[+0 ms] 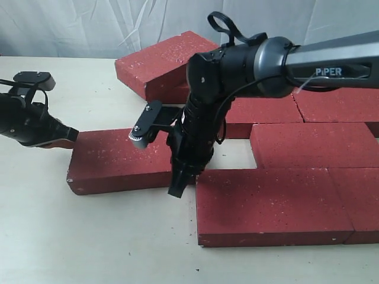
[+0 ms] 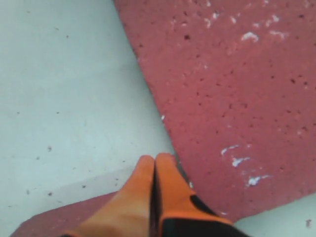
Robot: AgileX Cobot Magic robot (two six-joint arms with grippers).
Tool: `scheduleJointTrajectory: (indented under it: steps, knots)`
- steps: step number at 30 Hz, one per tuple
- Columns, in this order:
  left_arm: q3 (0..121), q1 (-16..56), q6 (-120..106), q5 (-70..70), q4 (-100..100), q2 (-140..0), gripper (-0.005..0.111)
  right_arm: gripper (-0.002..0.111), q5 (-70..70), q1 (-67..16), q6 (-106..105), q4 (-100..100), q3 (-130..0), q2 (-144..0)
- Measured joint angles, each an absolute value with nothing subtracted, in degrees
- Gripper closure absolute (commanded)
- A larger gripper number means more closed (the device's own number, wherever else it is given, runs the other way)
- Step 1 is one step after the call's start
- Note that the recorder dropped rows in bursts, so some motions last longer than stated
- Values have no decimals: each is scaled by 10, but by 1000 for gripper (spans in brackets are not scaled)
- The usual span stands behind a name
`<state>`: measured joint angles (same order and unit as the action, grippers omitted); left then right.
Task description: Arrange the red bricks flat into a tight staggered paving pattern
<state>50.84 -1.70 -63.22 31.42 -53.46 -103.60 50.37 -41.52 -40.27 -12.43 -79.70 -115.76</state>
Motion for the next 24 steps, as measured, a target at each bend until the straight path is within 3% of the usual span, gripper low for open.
scheduleJointTrajectory:
  steps: [9, 24]
  knots:
    - [515, -12, -639, 328, -549, -1040, 107, 107, 537, -406, -393, -154, -789, -1092]
    - [515, -11, -664, 335, -592, -1040, 107, 107, 456, -274, -284, -83, -764, -1089]
